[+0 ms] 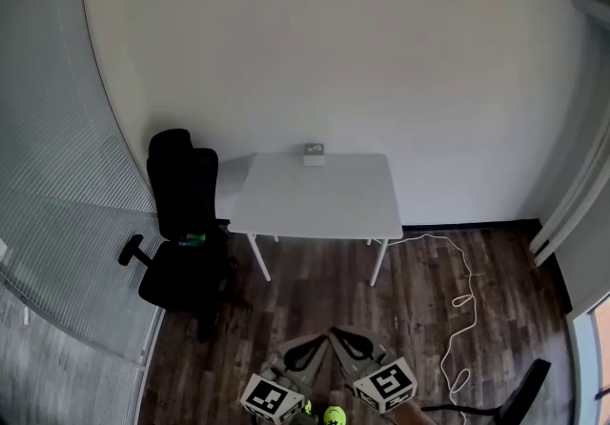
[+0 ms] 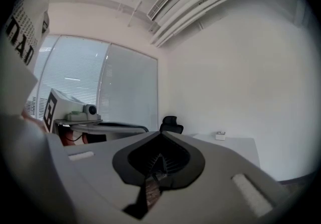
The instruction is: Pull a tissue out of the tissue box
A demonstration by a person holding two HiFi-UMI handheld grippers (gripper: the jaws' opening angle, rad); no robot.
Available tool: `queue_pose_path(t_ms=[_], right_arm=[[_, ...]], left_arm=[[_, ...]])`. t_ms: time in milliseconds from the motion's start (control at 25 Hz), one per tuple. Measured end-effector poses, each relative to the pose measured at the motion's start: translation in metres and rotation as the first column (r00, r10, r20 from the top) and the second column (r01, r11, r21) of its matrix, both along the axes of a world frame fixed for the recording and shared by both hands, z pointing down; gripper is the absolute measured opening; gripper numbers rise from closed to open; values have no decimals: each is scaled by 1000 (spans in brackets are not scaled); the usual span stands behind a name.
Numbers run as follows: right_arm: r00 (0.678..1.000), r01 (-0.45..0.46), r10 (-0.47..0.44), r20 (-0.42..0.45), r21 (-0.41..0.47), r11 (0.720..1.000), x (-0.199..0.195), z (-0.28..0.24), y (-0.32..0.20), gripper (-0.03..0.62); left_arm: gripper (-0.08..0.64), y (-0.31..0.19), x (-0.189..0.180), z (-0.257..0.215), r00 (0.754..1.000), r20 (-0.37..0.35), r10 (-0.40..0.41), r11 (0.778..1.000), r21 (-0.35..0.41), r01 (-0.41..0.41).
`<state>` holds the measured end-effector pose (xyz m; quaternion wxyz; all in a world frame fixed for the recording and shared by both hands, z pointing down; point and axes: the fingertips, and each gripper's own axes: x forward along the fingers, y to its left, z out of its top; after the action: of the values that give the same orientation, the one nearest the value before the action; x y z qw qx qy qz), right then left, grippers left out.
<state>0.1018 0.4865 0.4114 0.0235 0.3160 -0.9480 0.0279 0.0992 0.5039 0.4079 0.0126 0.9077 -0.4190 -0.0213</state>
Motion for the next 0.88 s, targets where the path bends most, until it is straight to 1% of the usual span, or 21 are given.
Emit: queue_pose_path(t_ms=[120,280,360,520,760,880], right_arm=[[1000,4,-4,4,-20,1000,-6,5,-11,9],[1000,-10,10,1,-26,1000,-16,9,-34,9],[1000,-24,24,8,-29,999,-20,8,-47,9],[999,-40,40,-1,-13,999,-34,-2,-81,9],[998,-63,63,7,17,998,-65,-17,-132,9],[997,-77,77,-1,22,997,-72,-21,-151,9]], left_arm=[[-5,-11,-5,-2,999,-33,-14,1000,-8,14],[-5,-35,-16,1,999,-43,-9,1000,-15,9],[-5,-48,-20,1,999,-37,6,1000,-13,-6],[-5,-81,-37,-2,999,4,32,999,-14,-32],[-5,-131,-67,-14,998,1,67,998,18,-67],[-5,-151,-74,-18,996,-6,91,995,32,-91]])
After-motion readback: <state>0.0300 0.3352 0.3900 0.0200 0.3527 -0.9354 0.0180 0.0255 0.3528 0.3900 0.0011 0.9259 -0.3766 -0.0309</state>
